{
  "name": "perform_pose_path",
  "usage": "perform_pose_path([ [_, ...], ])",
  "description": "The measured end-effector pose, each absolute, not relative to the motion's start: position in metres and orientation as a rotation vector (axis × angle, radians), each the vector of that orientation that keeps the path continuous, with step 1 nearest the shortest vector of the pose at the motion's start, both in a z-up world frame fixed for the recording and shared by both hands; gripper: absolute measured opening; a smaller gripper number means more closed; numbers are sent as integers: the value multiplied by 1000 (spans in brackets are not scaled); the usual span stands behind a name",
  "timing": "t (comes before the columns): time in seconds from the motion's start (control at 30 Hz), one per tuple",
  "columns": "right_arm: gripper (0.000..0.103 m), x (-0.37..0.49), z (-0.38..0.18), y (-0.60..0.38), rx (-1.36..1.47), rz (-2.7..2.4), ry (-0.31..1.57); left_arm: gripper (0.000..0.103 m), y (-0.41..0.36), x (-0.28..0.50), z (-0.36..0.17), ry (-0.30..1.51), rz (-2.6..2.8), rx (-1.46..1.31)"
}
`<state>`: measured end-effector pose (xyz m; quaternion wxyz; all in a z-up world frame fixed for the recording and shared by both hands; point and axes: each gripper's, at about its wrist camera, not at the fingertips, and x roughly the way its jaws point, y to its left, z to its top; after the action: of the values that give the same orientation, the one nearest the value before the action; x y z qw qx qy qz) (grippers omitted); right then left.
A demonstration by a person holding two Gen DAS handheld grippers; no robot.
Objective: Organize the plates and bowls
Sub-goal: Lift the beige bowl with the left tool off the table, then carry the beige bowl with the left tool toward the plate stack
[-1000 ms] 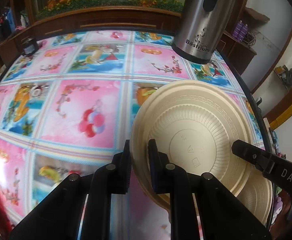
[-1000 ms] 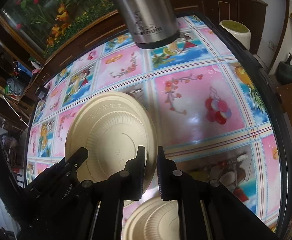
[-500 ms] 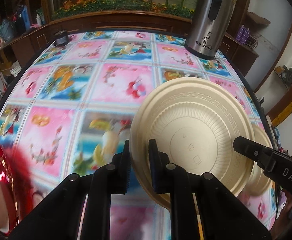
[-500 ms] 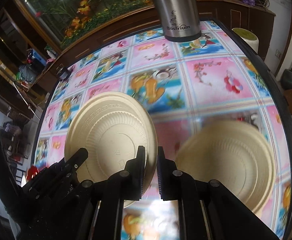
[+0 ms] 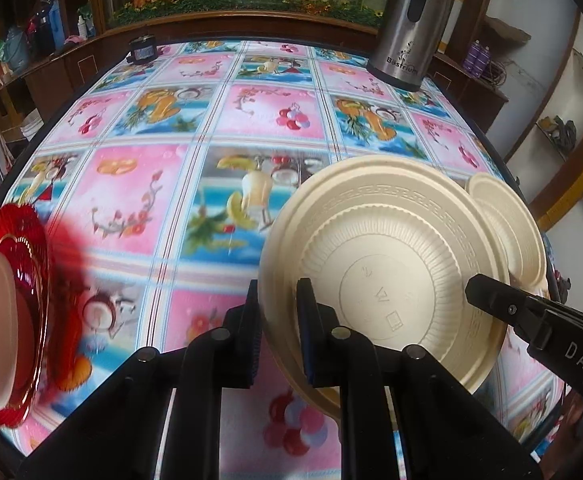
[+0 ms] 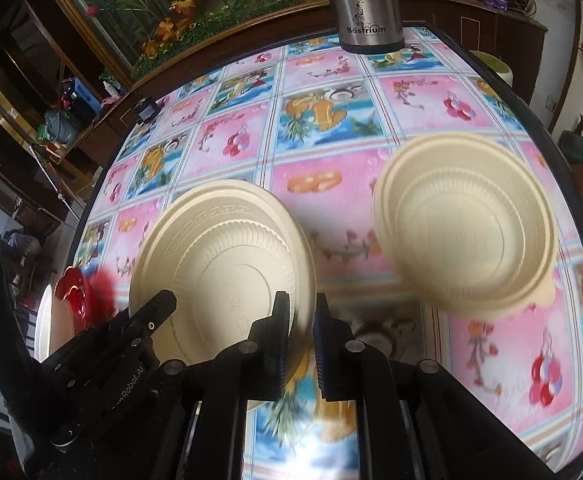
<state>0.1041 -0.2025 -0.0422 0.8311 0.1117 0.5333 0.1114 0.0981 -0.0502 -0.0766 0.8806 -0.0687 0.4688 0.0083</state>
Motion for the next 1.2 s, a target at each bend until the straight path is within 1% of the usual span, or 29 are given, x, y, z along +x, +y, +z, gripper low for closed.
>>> perform_pose_path([
  [0.37, 12, 71, -50, -191, 245, 249, 1133, 14, -37, 69, -85, 979, 15, -138],
  [1.2, 12, 41, -49, -160, 224, 305, 1102, 13, -6, 34, -82, 953, 43, -161],
])
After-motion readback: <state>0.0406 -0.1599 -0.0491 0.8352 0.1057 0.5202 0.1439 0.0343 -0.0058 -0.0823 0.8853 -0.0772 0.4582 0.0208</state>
